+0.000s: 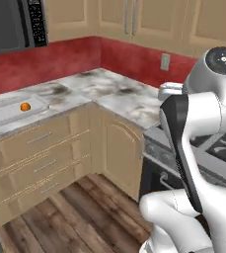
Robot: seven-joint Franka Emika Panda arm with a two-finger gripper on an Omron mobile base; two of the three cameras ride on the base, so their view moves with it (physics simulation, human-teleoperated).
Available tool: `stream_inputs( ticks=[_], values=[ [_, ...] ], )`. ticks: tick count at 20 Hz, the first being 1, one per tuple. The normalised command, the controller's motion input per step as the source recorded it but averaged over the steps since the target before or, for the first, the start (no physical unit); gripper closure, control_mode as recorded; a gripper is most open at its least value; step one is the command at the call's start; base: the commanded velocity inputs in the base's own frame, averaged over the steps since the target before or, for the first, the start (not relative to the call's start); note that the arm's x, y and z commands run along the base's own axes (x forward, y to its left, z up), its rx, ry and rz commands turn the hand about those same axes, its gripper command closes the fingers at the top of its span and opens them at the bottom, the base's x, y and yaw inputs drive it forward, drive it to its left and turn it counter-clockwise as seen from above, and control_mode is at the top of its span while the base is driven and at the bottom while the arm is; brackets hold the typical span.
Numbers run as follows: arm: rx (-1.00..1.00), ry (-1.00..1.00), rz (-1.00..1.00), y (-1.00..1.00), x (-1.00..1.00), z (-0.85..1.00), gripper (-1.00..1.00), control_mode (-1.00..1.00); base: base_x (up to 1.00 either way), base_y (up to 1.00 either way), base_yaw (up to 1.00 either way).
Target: Pick the tangerine and orange from the fridge and place them inside the tupperware on the counter.
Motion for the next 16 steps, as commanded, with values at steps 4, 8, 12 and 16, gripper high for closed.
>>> stream_inputs(
  ticks=[4,8,12,16],
  values=[
    [0.0,0.0,0.0,0.0,0.0,0.0,1.0,1.0,1.0,-0.14,0.86],
    [0.0,0.0,0.0,0.0,0.0,0.0,1.0,1.0,1.0,-0.05,0.85],
    [0.0,0.0,0.0,0.0,0.0,0.0,1.0,1.0,1.0,0.0,0.72],
    [0.0,0.0,0.0,0.0,0.0,0.0,1.0,1.0,1.0,-0.01,0.52]
  ],
)
